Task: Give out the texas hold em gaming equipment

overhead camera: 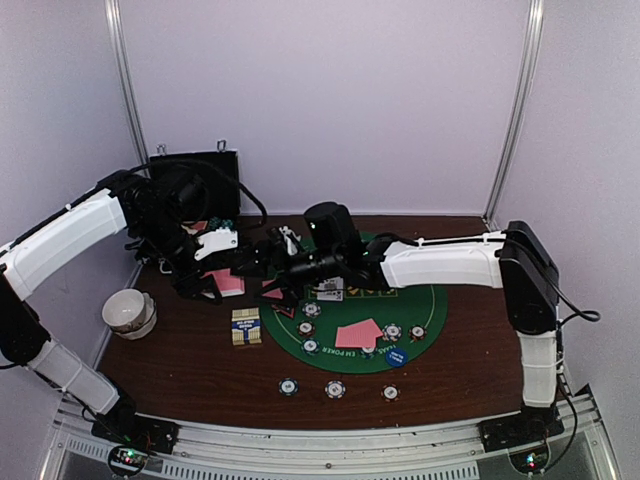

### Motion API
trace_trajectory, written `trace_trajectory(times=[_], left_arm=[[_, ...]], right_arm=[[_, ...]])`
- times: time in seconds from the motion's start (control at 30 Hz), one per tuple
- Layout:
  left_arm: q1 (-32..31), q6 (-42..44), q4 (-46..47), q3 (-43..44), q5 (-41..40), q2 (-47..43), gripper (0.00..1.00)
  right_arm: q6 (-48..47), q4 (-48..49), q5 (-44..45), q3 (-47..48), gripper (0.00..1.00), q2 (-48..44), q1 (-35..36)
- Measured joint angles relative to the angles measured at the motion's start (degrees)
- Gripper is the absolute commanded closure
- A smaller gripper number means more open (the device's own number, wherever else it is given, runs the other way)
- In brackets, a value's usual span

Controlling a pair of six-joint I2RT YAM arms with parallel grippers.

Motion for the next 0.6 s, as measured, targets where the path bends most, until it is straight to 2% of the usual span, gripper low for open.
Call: trace_trajectory(times=[0.6], left_arm=[[-0.98, -0.61, -0.02, 0.76, 1.01, 0.07, 1.00]], right_arm=[[3.80, 3.34, -2.38, 5.79, 0.07, 6.93, 0.70]])
